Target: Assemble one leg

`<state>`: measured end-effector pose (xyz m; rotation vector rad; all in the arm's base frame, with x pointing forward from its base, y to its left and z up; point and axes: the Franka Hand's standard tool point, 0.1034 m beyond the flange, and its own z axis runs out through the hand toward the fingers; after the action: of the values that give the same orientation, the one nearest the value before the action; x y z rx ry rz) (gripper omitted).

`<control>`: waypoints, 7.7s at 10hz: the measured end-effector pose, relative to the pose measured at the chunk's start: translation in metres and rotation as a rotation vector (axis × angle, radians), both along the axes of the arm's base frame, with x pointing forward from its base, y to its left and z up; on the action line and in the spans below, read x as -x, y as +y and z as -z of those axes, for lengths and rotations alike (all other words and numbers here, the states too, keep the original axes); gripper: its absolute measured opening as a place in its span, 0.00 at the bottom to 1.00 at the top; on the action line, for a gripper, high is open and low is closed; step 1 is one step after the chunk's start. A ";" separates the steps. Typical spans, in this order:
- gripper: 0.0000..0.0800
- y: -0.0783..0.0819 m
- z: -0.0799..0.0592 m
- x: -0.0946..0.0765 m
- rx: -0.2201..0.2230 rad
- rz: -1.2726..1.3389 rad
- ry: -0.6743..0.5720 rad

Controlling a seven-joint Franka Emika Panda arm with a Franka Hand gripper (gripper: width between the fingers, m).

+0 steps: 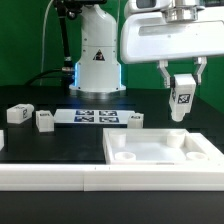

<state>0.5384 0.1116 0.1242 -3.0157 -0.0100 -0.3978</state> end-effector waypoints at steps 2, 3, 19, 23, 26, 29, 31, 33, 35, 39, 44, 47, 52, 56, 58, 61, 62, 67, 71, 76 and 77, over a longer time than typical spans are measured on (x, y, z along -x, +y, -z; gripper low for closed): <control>0.36 -0.001 -0.008 -0.014 0.008 -0.036 -0.039; 0.36 -0.001 -0.013 -0.027 0.007 -0.044 -0.093; 0.37 0.003 0.022 -0.065 0.026 -0.096 -0.328; 0.37 0.004 0.031 -0.072 0.031 -0.108 -0.345; 0.37 0.005 0.039 -0.071 0.030 -0.109 -0.345; 0.37 0.007 0.039 -0.072 0.030 -0.110 -0.353; 0.49 0.007 0.042 -0.070 0.030 -0.111 -0.339; 0.77 0.007 0.042 -0.070 0.030 -0.112 -0.338; 0.80 0.007 0.042 -0.070 0.030 -0.112 -0.338; 0.81 0.007 0.038 -0.069 0.030 -0.112 -0.333; 0.81 0.008 0.026 -0.070 0.029 -0.120 -0.295; 0.81 0.011 0.029 -0.077 0.018 -0.124 -0.131; 0.81 0.006 0.035 -0.065 0.012 -0.146 0.195; 0.81 0.013 0.038 -0.065 0.008 -0.123 0.194; 0.48 0.013 0.038 -0.065 0.008 -0.123 0.194; 0.38 0.010 0.038 -0.066 0.010 -0.118 0.192; 0.38 0.009 0.038 -0.066 0.009 -0.110 0.192; 0.38 0.010 0.038 -0.068 -0.052 0.248 0.217; 0.38 0.011 0.039 -0.069 -0.136 0.644 0.232; 0.38 0.019 0.039 -0.067 -0.254 1.166 0.287; 0.38 0.021 0.039 -0.067 -0.271 1.221 0.296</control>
Offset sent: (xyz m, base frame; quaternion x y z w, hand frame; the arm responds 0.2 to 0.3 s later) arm 0.0366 -0.0037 0.0115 -0.0125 0.2290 -0.0574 0.9717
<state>0.6050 0.1327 0.0849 -2.3958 1.7376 0.0103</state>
